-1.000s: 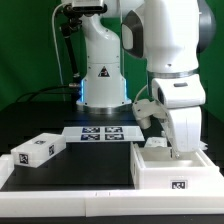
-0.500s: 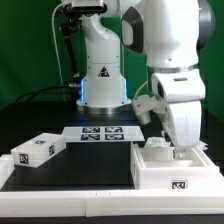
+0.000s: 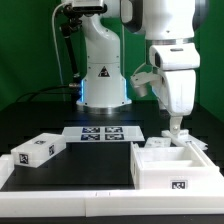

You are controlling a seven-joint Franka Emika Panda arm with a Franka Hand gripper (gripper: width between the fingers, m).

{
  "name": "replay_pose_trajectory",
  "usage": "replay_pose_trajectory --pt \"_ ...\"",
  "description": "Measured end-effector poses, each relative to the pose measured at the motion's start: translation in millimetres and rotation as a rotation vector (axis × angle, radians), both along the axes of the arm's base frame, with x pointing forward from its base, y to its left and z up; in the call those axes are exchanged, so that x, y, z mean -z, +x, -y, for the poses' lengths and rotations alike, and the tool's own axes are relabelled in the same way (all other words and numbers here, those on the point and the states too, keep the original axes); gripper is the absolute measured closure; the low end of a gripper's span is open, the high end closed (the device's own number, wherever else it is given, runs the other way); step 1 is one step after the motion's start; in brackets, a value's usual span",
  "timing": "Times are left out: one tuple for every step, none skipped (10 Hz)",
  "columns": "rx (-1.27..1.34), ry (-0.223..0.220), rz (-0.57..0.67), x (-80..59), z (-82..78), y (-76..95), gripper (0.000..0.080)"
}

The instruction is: Assemble cabinet

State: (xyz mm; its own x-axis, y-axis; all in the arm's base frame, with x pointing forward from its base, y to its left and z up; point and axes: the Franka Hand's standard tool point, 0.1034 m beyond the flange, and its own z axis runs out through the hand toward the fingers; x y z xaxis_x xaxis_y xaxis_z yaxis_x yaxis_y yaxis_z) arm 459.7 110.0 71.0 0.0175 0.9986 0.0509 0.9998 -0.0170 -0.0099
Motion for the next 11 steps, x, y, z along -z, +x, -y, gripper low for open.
replay_pose_trajectory --pt "0.026 0.002 -0.013 6.6 -8.0 -15.3 0.0002" --pt "0.021 0.0 -0.015 5.7 -5.8 -12.9 0.0002" --pt "0.026 0.0 -0.015 5.7 -4.6 -12.4 0.0002" --pt "0.026 0.0 -0.016 6.2 -4.8 -13.1 0.0002" --pt "0.026 0.0 -0.016 6.2 -4.6 -13.0 0.0002" --pt "-0.009 0.013 0.014 7.3 -7.5 -14.0 0.0002" --pt "-0.061 0.023 0.026 11.9 -12.6 -24.5 0.0002" --pt "-0.118 0.028 0.027 15.8 -17.0 -33.1 0.0002" --pt "-0.167 0.033 0.044 17.8 -21.1 -36.4 0.0002" --pt "-0.186 0.04 0.058 20.8 -29.4 -45.6 0.0002" --pt "-0.155 0.043 0.047 24.4 -35.9 -56.8 0.0002"
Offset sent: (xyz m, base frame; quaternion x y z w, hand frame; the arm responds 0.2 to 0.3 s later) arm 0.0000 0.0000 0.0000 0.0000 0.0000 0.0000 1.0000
